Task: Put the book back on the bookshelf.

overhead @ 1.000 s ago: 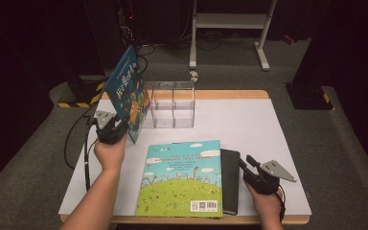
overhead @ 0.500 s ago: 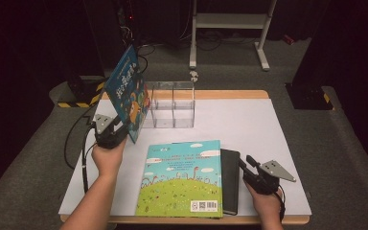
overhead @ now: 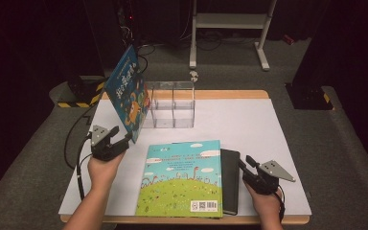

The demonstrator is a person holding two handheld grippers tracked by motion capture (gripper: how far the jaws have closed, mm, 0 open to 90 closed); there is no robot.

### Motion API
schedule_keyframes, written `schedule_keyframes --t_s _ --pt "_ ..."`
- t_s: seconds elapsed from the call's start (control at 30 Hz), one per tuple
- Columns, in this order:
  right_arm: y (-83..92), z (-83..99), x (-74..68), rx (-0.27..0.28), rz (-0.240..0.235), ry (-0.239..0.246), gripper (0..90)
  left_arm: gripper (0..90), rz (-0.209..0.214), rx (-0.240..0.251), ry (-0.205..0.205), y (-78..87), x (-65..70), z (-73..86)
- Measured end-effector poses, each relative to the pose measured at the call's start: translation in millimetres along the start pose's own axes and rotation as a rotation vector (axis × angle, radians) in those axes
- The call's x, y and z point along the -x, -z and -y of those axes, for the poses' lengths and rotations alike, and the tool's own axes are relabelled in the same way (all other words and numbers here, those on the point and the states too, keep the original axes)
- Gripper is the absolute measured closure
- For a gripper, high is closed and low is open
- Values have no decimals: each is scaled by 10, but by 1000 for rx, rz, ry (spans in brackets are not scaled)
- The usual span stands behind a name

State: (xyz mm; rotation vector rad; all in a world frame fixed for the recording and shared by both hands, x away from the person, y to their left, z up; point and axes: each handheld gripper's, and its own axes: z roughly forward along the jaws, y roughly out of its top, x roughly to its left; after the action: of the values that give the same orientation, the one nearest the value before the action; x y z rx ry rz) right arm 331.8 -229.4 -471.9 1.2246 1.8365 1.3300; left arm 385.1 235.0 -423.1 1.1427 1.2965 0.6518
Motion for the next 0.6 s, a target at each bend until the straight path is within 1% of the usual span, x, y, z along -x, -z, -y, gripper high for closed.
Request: schedule_keyframes --t_s 0.13,0.2,0.3,0.37,0.47,0.5,0.53,0.6 --pt "-7 7 -4 -5 0 -1 613 353 29 -39 14 58 22 88" --pt "-8 9 -8 -6 -1 4 613 330 53 -76 22 74 31 125" --pt "-16 10 -11 -9 -2 7 613 260 79 -128 30 85 54 219" --pt "-18 11 -14 -11 -4 7 613 227 96 -148 35 94 59 279" --pt "-19 11 -20 -12 -8 12 609 197 106 -159 22 116 65 389" --pt "-21 10 -20 -13 -10 16 604 187 109 -164 36 121 67 427" --pt "-23 10 -26 -17 -18 15 590 185 110 -174 44 126 66 471" --pt "-41 10 -38 -24 -42 28 559 184 117 -197 44 134 69 538"
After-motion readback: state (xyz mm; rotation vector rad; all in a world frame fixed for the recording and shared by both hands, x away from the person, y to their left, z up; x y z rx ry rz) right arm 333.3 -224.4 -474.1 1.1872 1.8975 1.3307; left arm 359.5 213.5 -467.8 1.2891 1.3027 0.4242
